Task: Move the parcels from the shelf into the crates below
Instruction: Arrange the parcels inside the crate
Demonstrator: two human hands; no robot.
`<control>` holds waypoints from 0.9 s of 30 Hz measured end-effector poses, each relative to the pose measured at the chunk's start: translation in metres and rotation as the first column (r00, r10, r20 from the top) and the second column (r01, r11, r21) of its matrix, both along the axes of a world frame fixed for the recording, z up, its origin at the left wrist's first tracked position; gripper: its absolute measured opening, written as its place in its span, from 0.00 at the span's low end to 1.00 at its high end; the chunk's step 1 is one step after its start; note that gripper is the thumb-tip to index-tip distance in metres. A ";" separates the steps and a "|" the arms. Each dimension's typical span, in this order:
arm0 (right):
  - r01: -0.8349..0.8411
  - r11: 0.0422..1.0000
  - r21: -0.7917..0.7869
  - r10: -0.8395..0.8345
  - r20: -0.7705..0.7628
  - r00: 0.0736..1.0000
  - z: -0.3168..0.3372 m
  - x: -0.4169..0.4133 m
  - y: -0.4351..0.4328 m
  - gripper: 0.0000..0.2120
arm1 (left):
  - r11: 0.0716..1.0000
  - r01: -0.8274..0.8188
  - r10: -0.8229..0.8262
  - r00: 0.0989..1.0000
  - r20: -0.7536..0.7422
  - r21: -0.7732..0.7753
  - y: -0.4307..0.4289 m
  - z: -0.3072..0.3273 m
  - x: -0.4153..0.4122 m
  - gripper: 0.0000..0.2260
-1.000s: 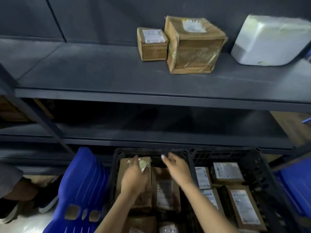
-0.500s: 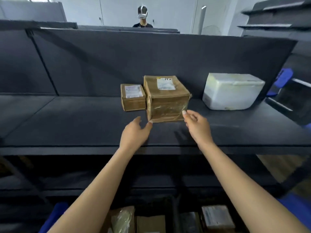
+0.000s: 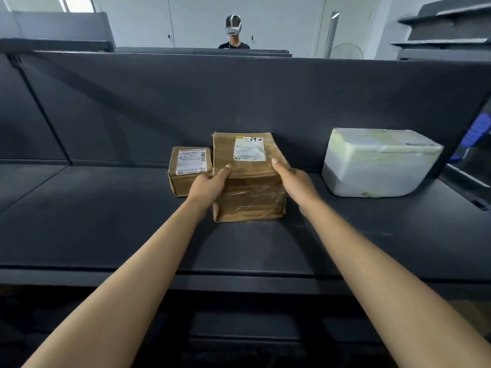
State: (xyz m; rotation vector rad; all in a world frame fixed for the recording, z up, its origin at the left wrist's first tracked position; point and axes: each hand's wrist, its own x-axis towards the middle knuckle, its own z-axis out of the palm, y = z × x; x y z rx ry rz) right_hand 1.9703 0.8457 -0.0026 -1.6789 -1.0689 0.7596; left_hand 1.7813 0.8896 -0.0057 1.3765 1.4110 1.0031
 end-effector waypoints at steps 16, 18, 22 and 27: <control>0.051 0.989 0.142 -0.040 -0.079 0.996 0.002 -0.001 -0.041 0.17 | 0.996 -0.046 0.032 0.985 0.169 0.081 -0.045 0.008 -0.005 0.11; 0.071 0.980 0.183 -0.054 -0.098 0.994 0.005 -0.007 -0.062 0.21 | 0.996 -0.011 -0.008 0.976 0.216 0.087 -0.065 0.014 -0.011 0.12; 0.097 0.966 0.241 -0.060 -0.157 0.986 0.006 -0.021 -0.116 0.11 | 0.987 0.068 -0.095 0.978 0.185 0.149 -0.115 0.022 -0.026 0.11; 0.085 0.957 0.278 -0.030 -0.199 0.980 -0.007 -0.051 -0.197 0.04 | 0.973 0.118 -0.154 0.971 0.181 0.196 -0.192 0.016 -0.054 0.07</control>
